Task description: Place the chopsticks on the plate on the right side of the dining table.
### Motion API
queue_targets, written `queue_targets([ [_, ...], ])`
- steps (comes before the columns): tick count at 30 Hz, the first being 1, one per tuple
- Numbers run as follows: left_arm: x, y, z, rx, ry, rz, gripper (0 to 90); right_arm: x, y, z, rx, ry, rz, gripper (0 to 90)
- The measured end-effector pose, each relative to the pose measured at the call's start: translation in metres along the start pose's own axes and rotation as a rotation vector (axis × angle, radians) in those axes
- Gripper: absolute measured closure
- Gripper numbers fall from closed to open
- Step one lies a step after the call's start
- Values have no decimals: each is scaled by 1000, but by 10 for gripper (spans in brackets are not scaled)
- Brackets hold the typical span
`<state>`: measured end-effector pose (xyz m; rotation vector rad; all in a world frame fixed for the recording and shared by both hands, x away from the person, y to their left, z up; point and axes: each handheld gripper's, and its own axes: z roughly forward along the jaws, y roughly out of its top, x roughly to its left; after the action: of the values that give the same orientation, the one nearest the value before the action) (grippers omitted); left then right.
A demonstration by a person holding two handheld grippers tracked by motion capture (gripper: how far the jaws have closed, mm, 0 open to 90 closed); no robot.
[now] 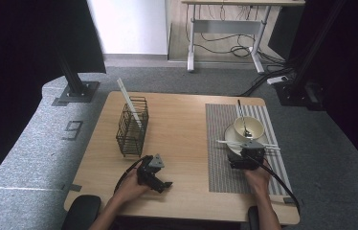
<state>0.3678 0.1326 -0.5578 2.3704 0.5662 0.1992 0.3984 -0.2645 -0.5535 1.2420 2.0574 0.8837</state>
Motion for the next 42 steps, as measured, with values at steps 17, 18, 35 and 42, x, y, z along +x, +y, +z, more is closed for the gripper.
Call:
queue_targets([
  [17,0,0,1,-1,0,0,0,-2,0,0,2,-12,-29,10],
  [18,0,0,1,-1,0,0,0,-3,1,-1,0,-13,-26,10],
  [35,0,1,1,-1,0,0,0,-52,-14,-33,-47,-175,129,25],
  [42,0,1,1,0,0,1,0,-72,-25,-38,-33,-258,207,33],
])
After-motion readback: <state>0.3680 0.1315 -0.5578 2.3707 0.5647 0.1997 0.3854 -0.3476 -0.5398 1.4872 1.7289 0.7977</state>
